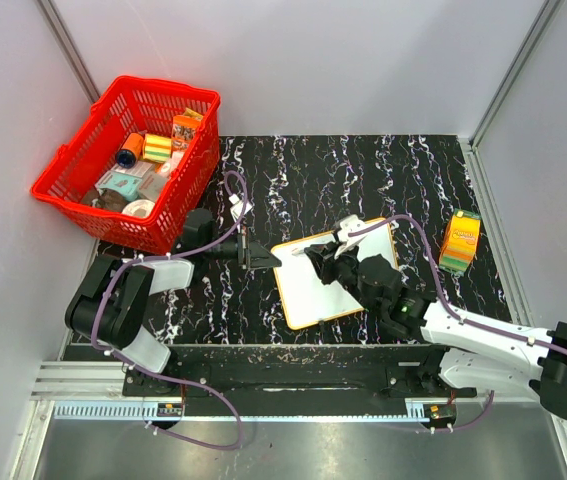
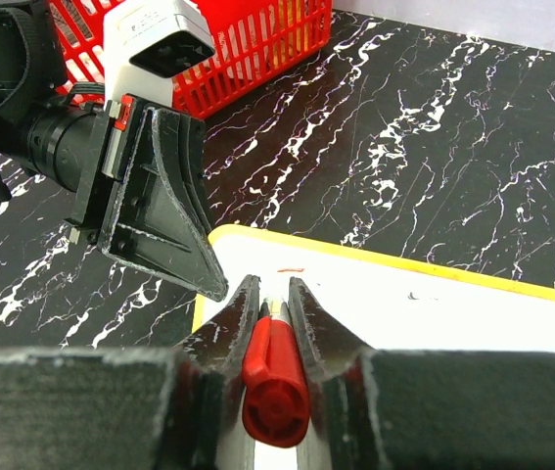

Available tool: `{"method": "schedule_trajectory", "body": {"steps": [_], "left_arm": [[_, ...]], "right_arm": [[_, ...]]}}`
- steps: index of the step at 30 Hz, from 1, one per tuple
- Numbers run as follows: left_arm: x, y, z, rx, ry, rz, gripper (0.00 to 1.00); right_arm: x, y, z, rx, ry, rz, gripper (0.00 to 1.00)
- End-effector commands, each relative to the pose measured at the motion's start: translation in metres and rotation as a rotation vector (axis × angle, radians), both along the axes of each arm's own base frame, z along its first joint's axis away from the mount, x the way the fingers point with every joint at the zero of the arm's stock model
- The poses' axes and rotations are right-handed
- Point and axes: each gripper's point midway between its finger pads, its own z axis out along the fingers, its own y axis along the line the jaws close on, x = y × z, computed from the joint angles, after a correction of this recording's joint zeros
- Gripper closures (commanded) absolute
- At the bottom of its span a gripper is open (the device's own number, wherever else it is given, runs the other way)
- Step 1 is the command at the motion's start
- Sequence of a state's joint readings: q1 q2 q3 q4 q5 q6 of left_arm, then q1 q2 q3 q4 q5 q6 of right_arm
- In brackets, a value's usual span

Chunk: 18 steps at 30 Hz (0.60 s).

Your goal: Write a sentence on the whiteboard

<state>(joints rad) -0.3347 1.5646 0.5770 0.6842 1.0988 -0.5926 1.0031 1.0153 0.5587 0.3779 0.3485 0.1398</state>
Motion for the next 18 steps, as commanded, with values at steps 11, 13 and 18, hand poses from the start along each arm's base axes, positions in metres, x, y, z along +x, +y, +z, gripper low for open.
{"method": "schedule_trajectory", "body": {"steps": [11,13,18], "left_arm": [[0.000,-0.004,0.005,-0.020,-0.129,-0.039,1.00],[0.000,-0.004,0.005,-0.020,-0.127,-0.039,1.00],[0.000,-0.004,0.005,-0.021,-0.130,-0.040,1.00]], "right_arm": [[-0.004,-0.005,0.008,0.026,0.001,-0.002,1.00],[-0.007,-0.006,0.006,0.024,0.009,0.007,1.00],[-0.013,-0.007,-0.003,0.007,0.028,0.030,1.00]]}}
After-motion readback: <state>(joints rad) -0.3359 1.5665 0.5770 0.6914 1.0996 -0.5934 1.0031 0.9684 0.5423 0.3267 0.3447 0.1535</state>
